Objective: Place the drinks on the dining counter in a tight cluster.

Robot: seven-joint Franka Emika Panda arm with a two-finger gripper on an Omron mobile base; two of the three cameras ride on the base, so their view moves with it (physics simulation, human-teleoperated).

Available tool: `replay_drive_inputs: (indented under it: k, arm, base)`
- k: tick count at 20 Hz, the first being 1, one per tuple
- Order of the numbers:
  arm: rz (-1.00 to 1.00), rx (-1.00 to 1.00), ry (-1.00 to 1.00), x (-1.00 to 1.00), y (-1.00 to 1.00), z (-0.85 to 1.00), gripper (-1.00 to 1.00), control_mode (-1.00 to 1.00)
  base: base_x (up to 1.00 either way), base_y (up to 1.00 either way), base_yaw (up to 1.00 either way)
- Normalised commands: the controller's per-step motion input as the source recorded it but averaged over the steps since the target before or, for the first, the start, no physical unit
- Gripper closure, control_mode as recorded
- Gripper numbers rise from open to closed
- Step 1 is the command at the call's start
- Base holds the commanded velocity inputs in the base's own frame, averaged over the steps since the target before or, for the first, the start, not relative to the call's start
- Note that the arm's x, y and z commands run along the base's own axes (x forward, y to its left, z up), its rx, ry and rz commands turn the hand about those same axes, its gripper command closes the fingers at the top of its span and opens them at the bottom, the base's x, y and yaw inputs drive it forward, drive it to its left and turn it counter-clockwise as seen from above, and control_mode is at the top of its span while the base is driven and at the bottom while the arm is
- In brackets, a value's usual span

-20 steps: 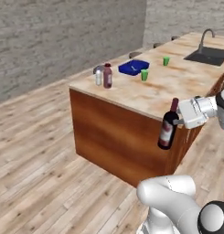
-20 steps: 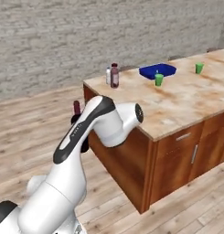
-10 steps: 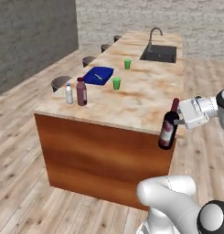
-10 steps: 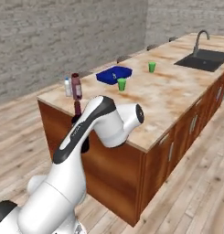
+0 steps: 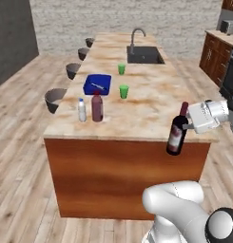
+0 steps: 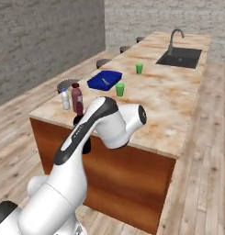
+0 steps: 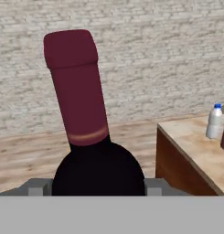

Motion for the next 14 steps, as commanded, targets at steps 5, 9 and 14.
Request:
replay_drive_inputs:
  k: [5, 9, 14]
  arm:
    - [0.00, 0.00, 0.00, 0.00, 0.00, 0.00, 1.00, 1.00]
    - [0.00, 0.00, 0.00, 0.00, 0.00, 0.00, 1.00, 1.00]
    - [0.00, 0.00, 0.00, 0.00, 0.00, 0.00, 1.00, 1.00]
  base:
    - [0.63, 0.92, -0.36]
    - [0.73, 0.70, -0.25]
    - [0.42, 0.04, -0.19]
